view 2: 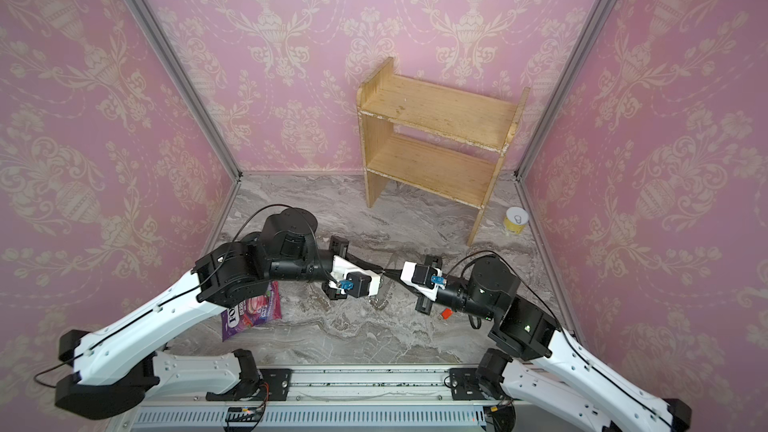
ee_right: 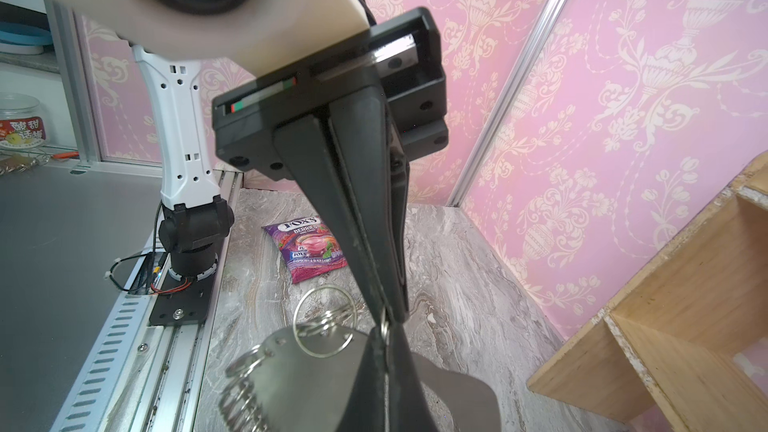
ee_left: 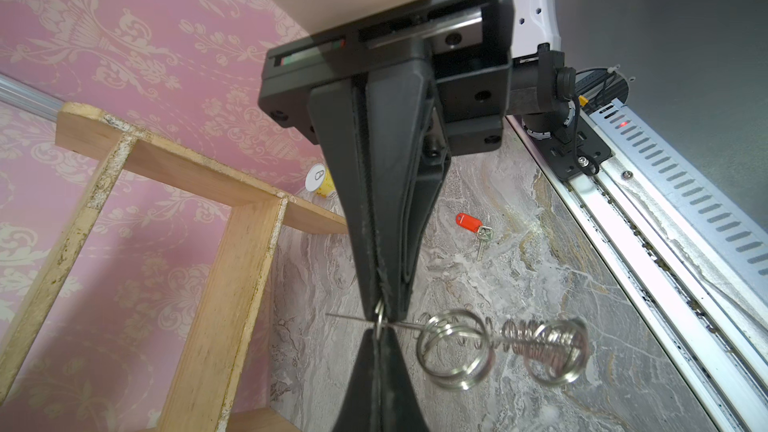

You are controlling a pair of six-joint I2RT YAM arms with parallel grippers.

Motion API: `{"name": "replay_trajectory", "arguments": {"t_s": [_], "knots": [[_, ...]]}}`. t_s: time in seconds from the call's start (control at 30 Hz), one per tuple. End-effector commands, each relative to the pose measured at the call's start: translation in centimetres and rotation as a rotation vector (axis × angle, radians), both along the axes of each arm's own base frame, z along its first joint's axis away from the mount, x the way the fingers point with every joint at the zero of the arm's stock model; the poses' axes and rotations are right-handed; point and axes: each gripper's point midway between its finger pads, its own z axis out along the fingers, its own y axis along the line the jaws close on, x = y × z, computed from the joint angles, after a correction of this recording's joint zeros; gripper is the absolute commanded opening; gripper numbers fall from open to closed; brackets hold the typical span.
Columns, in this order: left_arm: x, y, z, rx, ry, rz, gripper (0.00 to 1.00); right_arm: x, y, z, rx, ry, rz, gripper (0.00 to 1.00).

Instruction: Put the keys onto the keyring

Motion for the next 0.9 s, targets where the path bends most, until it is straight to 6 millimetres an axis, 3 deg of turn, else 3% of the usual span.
{"name": "replay_trajectory", "arguments": {"t_s": [0.0,0.57,0.87], "knots": [[-0.8,0.1,1.9,-0.069,-0.031,-0.025,0.03,-0.5,-0.2,0.8,0.047,0.019,0.011,0.0],[-0.4,0.1,1.1,-0.07,-0.021,-0.002,0.23,-1.0,-0.5,1.7,0.074,0.007,0.023,0.0],[-0.4,-0.4,0.8,-0.099,0.008,0.0,0.23,-1.4,-0.7,2.2,0.095,-0.006,0.036,0.0]]}}
